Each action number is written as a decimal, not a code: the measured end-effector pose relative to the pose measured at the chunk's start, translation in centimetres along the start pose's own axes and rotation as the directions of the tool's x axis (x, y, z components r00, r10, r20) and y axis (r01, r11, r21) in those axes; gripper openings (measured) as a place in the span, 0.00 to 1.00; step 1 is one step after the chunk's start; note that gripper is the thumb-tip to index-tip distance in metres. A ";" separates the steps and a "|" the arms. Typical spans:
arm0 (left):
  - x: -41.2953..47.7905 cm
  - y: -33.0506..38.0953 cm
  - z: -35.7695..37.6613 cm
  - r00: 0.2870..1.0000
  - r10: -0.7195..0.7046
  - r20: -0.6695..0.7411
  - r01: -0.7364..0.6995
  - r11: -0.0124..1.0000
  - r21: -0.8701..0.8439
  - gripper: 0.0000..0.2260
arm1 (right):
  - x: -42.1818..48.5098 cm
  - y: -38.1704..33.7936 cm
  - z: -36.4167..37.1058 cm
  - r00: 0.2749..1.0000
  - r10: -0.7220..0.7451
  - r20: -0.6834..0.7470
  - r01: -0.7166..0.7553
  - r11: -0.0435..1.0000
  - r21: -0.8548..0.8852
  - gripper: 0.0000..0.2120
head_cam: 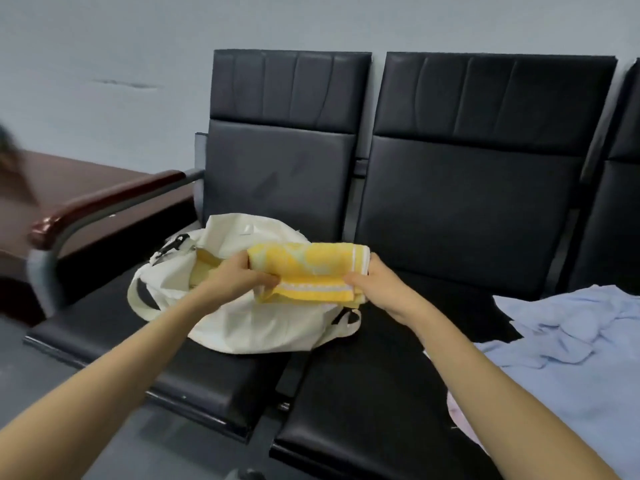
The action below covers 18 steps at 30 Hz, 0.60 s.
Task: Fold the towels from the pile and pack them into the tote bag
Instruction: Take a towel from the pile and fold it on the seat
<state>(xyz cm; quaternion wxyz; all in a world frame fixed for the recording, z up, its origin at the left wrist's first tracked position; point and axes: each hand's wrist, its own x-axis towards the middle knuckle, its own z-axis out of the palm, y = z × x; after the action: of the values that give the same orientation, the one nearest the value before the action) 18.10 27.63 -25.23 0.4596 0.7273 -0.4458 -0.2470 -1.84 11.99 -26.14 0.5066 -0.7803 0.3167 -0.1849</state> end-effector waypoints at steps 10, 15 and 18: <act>5.9 -6.7 -11.4 0.988 -0.076 -0.133 0.137 0.833 0.535 0.15 | 10.9 -4.1 10.7 0.988 -0.148 -0.052 0.124 0.941 -0.313 0.14; 6.9 -10.4 -11.1 0.995 -0.076 -0.059 0.097 0.755 0.649 0.15 | 11.3 -2.5 12.1 0.996 -0.089 -0.007 0.079 0.912 -0.402 0.14; 6.5 -11.6 -11.2 0.999 -0.042 0.007 0.025 0.722 0.692 0.09 | 10.2 -2.1 12.4 0.994 -0.102 0.031 0.106 0.906 -0.409 0.15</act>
<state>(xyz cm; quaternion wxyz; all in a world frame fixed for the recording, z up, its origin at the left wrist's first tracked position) 34.70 28.99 -30.09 0.1458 0.8513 -0.4977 -0.0796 13.80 14.02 -29.70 0.3225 -0.8858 0.3041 -0.1376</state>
